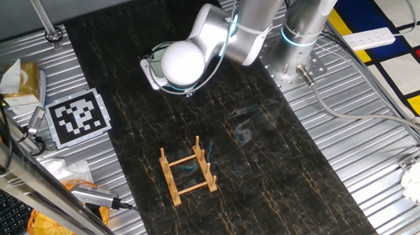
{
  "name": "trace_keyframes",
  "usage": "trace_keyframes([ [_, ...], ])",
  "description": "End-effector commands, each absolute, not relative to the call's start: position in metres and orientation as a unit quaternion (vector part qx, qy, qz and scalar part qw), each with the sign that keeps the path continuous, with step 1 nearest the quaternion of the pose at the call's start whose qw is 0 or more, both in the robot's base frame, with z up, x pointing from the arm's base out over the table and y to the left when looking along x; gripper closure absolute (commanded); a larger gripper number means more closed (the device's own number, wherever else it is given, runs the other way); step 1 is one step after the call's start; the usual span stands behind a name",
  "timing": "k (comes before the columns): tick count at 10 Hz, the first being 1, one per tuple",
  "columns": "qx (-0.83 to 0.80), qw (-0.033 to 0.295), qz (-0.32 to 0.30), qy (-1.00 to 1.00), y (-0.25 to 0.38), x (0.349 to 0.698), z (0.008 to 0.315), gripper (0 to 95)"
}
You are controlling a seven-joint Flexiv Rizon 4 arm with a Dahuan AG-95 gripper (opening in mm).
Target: Put the dish on the dish rack
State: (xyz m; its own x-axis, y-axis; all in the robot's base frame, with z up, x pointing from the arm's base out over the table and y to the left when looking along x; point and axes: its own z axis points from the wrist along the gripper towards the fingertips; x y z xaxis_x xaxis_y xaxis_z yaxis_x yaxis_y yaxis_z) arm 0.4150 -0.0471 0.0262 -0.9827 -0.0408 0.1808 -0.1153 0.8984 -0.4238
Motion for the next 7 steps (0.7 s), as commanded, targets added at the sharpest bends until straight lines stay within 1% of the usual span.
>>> trace_keyframes([
  [1, 0.04, 0.08, 0.224, -0.971, -0.0477, 0.4148, 0.0269, 95.0],
  [5, 0.037, 0.074, 0.227, -0.97, -0.0477, 0.4148, 0.0269, 95.0],
  [6, 0.036, 0.071, 0.226, -0.971, -0.0481, 0.4151, 0.0286, 95.0],
  [7, 0.04, 0.07, 0.22, -0.972, -0.0499, 0.4168, 0.0366, 95.0],
])
